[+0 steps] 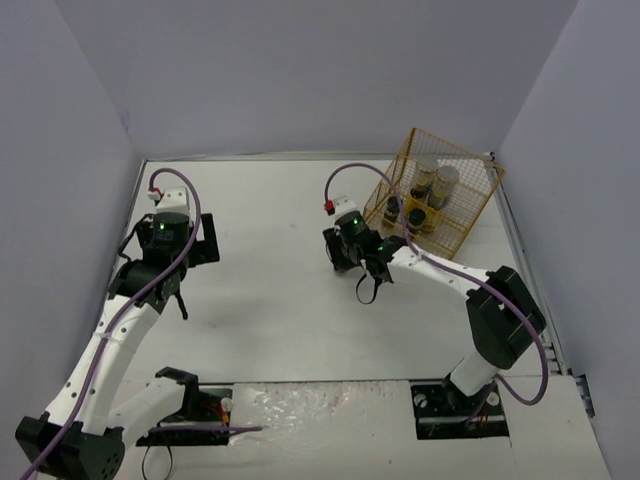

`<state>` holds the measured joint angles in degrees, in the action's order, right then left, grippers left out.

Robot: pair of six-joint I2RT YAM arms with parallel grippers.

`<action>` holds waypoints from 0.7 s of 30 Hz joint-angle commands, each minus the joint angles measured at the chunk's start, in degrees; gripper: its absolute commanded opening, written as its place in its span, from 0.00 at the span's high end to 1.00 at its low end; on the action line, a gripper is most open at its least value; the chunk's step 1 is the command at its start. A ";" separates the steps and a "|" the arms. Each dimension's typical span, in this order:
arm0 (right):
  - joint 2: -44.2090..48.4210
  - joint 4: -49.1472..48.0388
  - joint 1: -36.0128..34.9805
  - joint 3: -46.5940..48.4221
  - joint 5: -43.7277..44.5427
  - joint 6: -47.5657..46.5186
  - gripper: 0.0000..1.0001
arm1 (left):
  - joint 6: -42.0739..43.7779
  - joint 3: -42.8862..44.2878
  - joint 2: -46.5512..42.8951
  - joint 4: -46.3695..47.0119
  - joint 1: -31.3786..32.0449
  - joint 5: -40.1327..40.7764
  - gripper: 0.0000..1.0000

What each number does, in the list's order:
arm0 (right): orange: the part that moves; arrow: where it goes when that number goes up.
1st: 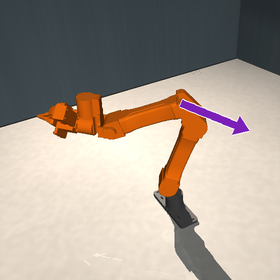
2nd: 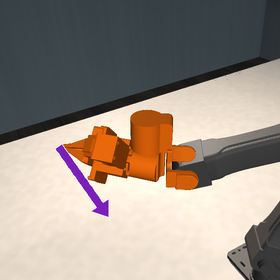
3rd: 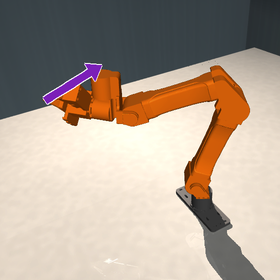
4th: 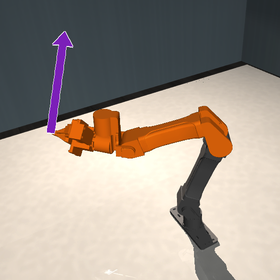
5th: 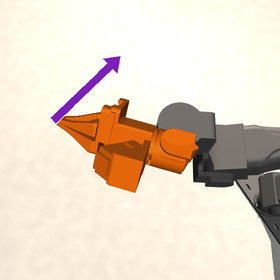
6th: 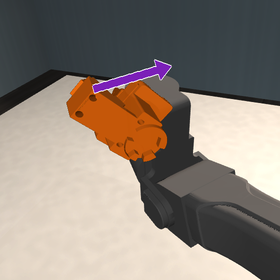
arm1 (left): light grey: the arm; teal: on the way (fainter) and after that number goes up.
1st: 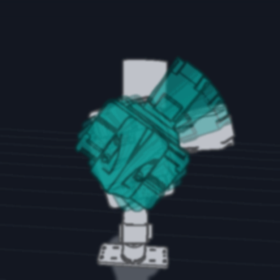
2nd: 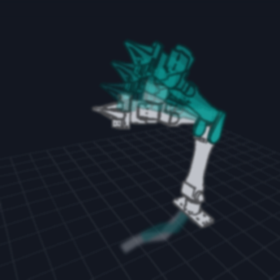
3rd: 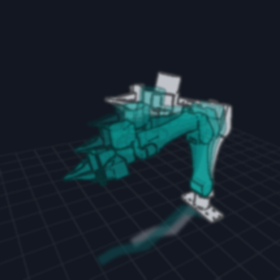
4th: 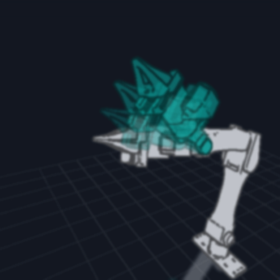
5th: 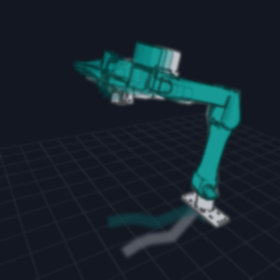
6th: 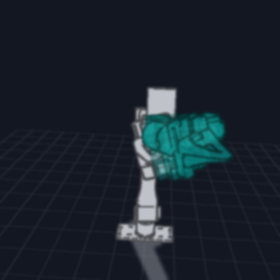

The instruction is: Organize the condiment bottles

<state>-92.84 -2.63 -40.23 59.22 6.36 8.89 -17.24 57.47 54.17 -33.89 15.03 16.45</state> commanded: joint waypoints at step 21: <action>24.74 10.06 29.82 -1.85 11.15 7.90 0.99 | 0.54 2.22 1.29 3.13 -0.09 -0.90 0.03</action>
<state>-65.21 11.55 -11.78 58.08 17.64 16.10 -17.12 57.47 55.40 -33.89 15.03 15.31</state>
